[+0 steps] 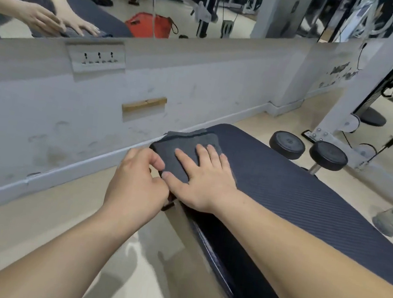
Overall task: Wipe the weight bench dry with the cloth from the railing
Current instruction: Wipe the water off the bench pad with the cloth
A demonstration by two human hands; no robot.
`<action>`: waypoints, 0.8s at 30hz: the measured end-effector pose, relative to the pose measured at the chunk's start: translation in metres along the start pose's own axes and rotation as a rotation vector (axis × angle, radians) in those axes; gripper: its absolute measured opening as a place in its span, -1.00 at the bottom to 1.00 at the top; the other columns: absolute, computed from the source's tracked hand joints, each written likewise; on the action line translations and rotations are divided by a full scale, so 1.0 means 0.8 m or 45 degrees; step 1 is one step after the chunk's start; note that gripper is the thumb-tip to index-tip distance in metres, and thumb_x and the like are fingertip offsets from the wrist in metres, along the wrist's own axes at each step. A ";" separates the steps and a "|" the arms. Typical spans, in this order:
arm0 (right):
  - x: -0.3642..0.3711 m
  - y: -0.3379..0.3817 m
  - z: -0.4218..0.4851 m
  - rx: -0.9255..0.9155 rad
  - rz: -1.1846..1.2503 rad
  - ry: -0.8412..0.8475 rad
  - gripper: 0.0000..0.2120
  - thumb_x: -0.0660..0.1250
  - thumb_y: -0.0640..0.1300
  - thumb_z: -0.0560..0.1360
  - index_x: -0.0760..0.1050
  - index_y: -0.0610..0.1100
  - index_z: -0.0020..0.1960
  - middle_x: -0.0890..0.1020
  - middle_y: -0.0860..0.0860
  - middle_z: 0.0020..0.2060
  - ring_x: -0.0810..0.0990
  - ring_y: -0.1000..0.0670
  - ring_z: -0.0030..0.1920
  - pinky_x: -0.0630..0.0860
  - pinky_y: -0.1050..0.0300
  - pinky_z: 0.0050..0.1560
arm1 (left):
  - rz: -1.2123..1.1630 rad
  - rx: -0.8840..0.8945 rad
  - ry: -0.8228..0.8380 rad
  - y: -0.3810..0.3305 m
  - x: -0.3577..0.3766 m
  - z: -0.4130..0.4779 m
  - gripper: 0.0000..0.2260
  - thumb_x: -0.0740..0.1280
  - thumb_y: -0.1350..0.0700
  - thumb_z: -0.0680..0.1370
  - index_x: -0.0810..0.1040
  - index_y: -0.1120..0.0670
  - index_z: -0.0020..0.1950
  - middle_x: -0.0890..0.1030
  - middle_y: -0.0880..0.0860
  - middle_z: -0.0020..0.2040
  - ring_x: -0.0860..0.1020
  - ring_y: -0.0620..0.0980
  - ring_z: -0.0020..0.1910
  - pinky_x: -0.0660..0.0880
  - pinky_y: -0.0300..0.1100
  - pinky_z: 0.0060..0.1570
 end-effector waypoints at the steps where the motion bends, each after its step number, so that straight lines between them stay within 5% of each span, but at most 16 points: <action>1: -0.005 -0.004 0.015 0.016 0.013 0.008 -0.26 -0.09 0.48 0.55 -0.10 0.27 0.67 -0.12 -0.06 0.70 -0.27 -0.11 0.67 -0.29 -0.18 0.62 | 0.001 0.007 0.005 -0.001 0.003 0.001 -0.75 0.26 0.29 0.43 0.47 -0.08 -0.10 0.47 -0.13 0.05 0.51 -0.04 0.02 0.55 0.04 0.02; 12: -0.040 -0.223 -0.005 0.605 0.025 -0.092 -0.19 -0.13 0.54 0.51 -0.02 0.22 0.68 0.00 -0.12 0.70 -0.08 -0.16 0.68 -0.12 -0.17 0.64 | 0.054 0.142 0.165 -0.010 0.038 -0.008 -0.72 0.28 0.27 0.47 0.50 -0.10 0.04 0.48 -0.14 0.11 0.47 -0.07 0.15 0.38 -0.19 0.09; 19: -0.002 -0.146 -0.098 0.390 -0.044 -0.045 -0.29 -0.13 0.43 0.60 -0.10 0.20 0.68 -0.06 -0.13 0.70 -0.18 -0.16 0.68 -0.21 -0.18 0.63 | 0.089 0.190 0.209 -0.017 0.049 -0.004 -0.65 0.26 0.29 0.48 0.57 -0.02 0.19 0.48 -0.14 0.18 0.46 -0.13 0.14 0.35 -0.25 0.14; 24: 0.005 -0.032 -0.108 0.031 -0.133 -0.003 -0.31 -0.12 0.37 0.63 -0.14 0.15 0.69 -0.07 -0.13 0.70 -0.19 -0.22 0.67 -0.18 -0.25 0.63 | -0.002 0.122 0.136 -0.018 0.036 0.003 -0.70 0.20 0.34 0.39 0.49 -0.06 -0.10 0.49 -0.15 0.01 0.53 -0.03 0.02 0.53 -0.06 0.02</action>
Point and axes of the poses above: each hand's wrist, its own z-axis towards the middle knuckle, its own x-axis out of the palm, y = z × x, the point moved 10 cm from there along z, towards the middle knuckle
